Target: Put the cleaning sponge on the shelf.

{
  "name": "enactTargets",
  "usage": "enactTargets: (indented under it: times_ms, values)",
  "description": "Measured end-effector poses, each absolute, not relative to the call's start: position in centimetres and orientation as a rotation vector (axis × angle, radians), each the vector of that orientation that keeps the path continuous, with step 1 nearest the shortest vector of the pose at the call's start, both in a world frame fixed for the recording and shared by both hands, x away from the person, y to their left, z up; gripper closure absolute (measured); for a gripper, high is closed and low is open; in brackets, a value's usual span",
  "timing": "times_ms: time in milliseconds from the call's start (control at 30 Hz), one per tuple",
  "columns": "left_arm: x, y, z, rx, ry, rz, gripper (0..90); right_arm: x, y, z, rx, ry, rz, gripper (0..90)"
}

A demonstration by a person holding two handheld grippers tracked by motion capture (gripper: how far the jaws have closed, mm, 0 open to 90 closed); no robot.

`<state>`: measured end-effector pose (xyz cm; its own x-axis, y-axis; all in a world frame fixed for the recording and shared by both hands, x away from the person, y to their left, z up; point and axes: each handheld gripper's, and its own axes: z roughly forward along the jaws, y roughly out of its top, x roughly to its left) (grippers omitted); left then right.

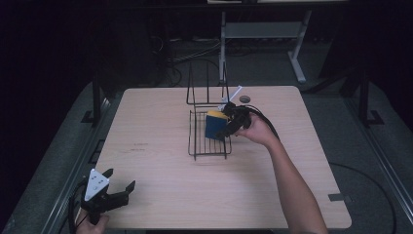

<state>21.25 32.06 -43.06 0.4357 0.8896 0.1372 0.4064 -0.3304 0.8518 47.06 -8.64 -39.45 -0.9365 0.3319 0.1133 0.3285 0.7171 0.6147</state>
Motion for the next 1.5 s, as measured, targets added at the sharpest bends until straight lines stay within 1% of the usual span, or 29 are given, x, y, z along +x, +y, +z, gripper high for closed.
enactTargets:
  times_ms: [300,500,767,1500]
  values:
    - [21.3,31.9,-43.0,1.915,1.092,0.795,14.1,46.9,-8.9,-39.2,0.564,2.909,1.060,27.5]
    - [21.3,32.0,-43.0,1.916,1.093,0.795,14.1,47.0,-9.0,-39.4,0.576,2.917,1.058,24.7]
    - [21.3,32.0,-43.0,1.918,1.089,0.799,14.1,46.5,-9.3,-39.0,0.578,2.913,1.063,23.4]
    - [21.3,31.9,-43.0,1.927,1.081,0.791,14.1,45.4,-10.3,-39.4,0.589,2.895,1.068,19.5]
